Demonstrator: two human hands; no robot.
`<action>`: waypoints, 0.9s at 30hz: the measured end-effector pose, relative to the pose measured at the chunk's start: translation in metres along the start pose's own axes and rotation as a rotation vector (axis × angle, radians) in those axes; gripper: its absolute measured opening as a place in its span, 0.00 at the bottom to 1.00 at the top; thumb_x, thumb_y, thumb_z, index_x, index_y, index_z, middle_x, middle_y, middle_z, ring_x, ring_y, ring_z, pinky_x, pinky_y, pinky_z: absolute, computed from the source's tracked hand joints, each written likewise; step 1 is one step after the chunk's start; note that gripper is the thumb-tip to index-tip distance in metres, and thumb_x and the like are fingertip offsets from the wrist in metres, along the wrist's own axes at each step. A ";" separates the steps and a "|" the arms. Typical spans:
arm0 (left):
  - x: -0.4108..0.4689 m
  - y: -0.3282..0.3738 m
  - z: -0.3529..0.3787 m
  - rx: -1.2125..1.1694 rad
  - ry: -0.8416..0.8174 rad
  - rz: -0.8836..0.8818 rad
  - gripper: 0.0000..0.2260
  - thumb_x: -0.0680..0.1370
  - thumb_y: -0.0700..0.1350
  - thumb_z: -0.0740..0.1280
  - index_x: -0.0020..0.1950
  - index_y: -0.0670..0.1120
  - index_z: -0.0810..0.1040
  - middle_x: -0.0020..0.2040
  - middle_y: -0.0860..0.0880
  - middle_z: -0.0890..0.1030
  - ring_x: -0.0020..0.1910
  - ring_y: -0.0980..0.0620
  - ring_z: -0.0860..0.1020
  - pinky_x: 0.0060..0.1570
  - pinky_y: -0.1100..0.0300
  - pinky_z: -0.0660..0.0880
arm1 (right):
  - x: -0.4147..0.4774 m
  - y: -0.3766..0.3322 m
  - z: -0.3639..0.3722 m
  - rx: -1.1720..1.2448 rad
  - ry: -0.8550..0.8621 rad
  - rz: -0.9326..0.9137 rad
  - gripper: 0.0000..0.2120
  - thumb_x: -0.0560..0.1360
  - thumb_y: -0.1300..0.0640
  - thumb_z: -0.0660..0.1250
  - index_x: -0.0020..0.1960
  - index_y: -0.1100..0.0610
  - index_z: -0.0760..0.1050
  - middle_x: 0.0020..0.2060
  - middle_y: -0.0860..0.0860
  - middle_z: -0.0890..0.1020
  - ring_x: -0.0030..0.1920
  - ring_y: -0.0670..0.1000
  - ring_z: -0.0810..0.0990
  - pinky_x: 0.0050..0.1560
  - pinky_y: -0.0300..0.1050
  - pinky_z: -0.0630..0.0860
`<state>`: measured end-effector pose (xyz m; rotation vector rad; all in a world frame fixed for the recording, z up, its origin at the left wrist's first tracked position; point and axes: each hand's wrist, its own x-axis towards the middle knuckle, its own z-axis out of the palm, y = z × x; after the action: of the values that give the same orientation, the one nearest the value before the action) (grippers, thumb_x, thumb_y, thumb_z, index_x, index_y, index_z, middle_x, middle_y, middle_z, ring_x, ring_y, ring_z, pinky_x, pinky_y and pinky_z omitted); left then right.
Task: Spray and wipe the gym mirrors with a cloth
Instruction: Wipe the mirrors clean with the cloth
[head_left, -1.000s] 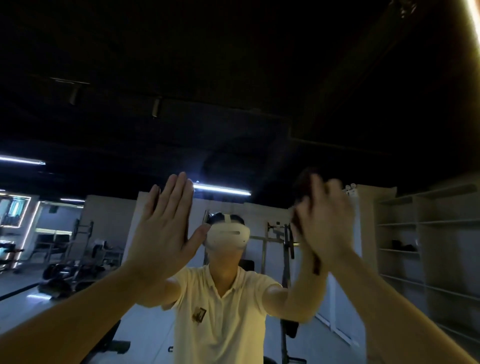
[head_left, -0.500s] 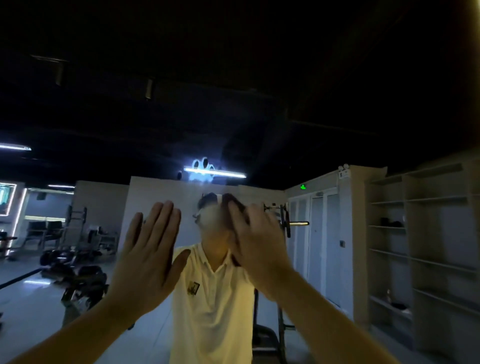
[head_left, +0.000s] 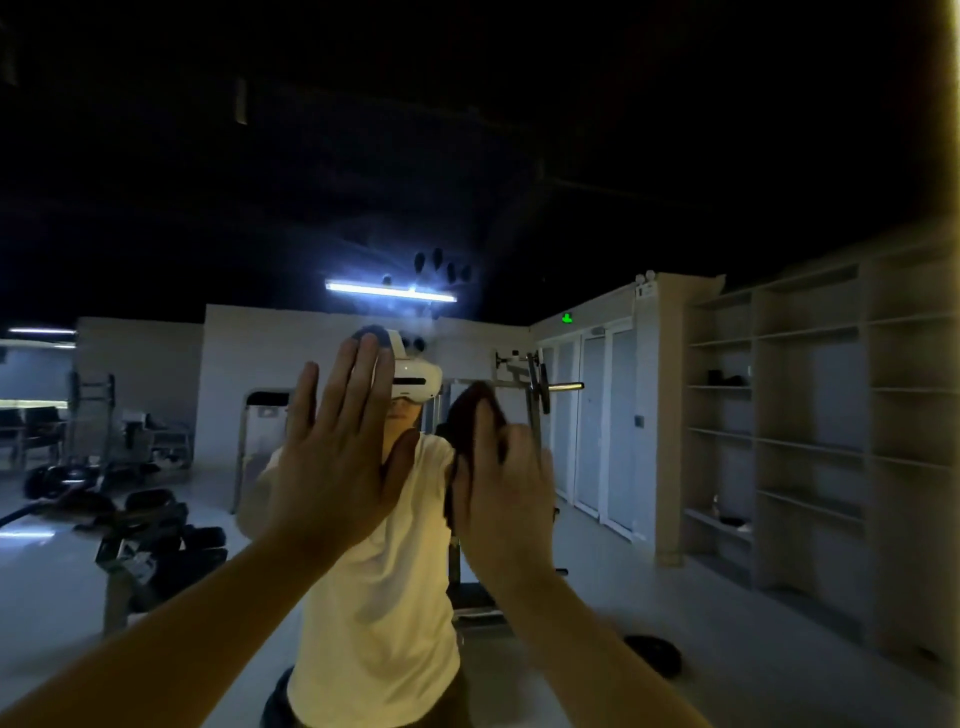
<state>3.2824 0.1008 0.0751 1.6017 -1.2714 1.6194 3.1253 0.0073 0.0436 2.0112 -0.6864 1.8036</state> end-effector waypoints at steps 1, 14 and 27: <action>-0.001 0.000 0.001 -0.004 0.001 0.003 0.34 0.86 0.60 0.51 0.85 0.39 0.53 0.85 0.38 0.52 0.85 0.40 0.49 0.81 0.35 0.51 | -0.010 0.000 0.001 -0.018 -0.028 -0.066 0.25 0.82 0.48 0.58 0.75 0.58 0.67 0.53 0.56 0.77 0.48 0.54 0.77 0.50 0.47 0.78; -0.001 0.003 0.004 0.000 0.024 -0.018 0.34 0.86 0.60 0.52 0.85 0.39 0.53 0.85 0.37 0.54 0.85 0.40 0.50 0.81 0.35 0.52 | -0.018 0.109 -0.039 -0.140 0.060 0.504 0.26 0.83 0.51 0.59 0.78 0.57 0.60 0.60 0.63 0.72 0.52 0.62 0.77 0.54 0.58 0.77; -0.045 0.023 -0.003 0.002 -0.064 -0.092 0.34 0.85 0.55 0.56 0.85 0.38 0.52 0.85 0.37 0.50 0.85 0.39 0.48 0.81 0.34 0.50 | -0.066 0.091 -0.017 -0.035 -0.134 -0.411 0.25 0.78 0.59 0.69 0.74 0.58 0.72 0.46 0.57 0.77 0.46 0.59 0.76 0.45 0.56 0.76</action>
<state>3.2680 0.1049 0.0266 1.6994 -1.2100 1.5252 3.0546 -0.0497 -0.0253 2.0784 -0.3048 1.4209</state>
